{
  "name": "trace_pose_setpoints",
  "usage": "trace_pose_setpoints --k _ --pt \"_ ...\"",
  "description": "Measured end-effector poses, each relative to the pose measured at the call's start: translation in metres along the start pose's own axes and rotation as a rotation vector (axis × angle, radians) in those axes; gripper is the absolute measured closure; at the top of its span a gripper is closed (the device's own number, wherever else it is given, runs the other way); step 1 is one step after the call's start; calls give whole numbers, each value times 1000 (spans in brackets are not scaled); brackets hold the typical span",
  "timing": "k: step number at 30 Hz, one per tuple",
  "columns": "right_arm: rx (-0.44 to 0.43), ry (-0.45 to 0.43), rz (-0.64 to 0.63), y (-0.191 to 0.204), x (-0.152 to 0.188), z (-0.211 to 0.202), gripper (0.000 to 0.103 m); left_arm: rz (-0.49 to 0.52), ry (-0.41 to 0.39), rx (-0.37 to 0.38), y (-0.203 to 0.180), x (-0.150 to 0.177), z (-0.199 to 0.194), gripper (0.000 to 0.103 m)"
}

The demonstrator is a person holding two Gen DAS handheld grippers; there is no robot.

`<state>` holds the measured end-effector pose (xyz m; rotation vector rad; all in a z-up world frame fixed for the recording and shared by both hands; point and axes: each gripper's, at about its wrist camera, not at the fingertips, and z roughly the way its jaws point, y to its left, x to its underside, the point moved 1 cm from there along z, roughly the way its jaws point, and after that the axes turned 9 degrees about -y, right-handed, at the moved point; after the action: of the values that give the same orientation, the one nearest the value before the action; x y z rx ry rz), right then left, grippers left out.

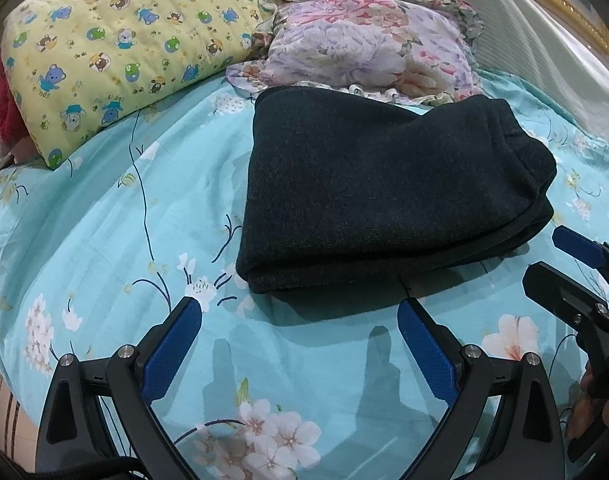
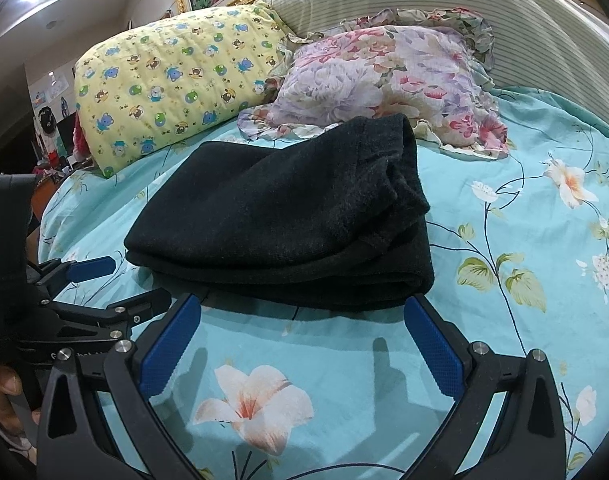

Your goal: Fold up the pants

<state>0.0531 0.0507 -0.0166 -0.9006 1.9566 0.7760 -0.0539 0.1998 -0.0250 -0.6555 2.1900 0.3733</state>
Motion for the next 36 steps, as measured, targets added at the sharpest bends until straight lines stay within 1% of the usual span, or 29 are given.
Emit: trace_pose_setpoints --k 18,31,34,36 --pt "-2 1 1 5 1 1 1 1 -2 1 0 -1 -2 4" --pt "-12 -13 14 4 -5 -2 1 -2 -25 1 0 -7 -11 3" --pt "-16 -21 12 5 -8 -4 1 -4 -41 -5 0 -11 -14 3" --pt "-19 -32 5 6 -12 -5 1 -4 -73 -11 1 -15 -19 3"
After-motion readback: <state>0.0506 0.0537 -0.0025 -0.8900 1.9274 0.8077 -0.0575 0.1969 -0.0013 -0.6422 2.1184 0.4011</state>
